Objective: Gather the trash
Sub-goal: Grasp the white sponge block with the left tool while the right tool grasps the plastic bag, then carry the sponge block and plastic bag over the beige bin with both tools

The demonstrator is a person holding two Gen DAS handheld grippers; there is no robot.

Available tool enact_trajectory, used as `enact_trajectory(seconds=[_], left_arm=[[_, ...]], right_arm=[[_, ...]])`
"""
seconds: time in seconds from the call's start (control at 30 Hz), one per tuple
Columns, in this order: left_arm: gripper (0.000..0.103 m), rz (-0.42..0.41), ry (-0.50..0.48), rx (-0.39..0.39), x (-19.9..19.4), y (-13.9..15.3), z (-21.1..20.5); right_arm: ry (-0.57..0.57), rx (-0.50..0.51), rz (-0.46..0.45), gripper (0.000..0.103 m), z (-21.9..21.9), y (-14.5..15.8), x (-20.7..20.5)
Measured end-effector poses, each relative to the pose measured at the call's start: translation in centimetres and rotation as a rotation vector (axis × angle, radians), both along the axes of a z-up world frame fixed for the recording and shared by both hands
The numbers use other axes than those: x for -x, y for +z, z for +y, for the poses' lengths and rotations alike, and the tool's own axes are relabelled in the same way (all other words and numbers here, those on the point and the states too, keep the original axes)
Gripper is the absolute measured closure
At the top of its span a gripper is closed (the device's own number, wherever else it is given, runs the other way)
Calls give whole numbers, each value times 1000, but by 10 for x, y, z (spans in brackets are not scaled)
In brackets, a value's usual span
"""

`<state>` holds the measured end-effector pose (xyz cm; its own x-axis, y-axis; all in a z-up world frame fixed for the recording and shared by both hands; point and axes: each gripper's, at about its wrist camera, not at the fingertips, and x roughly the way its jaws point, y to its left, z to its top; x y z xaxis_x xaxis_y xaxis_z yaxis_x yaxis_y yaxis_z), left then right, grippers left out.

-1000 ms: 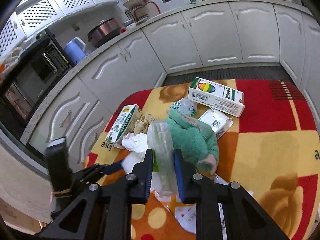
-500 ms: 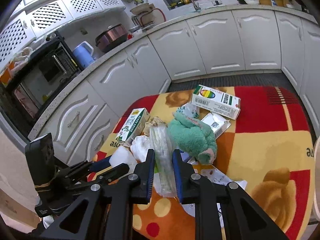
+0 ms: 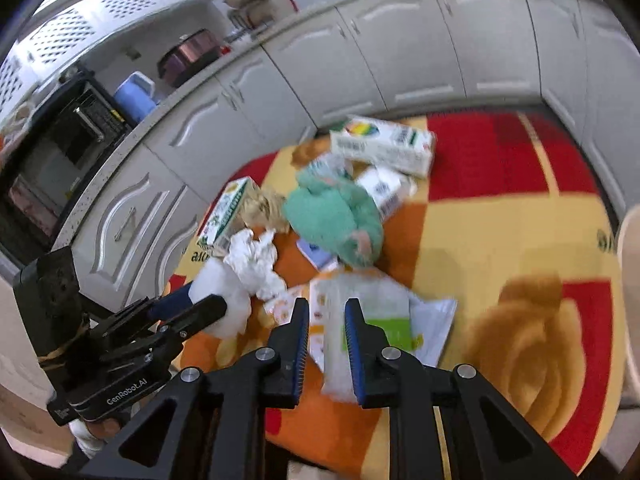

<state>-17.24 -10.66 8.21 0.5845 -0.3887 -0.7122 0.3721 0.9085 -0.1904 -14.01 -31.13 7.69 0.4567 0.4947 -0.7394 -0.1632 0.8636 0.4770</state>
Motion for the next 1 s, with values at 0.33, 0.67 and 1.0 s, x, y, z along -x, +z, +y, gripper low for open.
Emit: enact_trajectory(seconds=[0.33,0.67,1.0], left_arm=[[63,-14,10,16,10,5,11],[63,-54,19,23,24,19,17],[62,-31,16,28,23,13,14]], right_arm=[[15,172,14,63,14,-30,3],[25,130,-87,82,12,9,25],[-3,169,1,29,14,-15,5]])
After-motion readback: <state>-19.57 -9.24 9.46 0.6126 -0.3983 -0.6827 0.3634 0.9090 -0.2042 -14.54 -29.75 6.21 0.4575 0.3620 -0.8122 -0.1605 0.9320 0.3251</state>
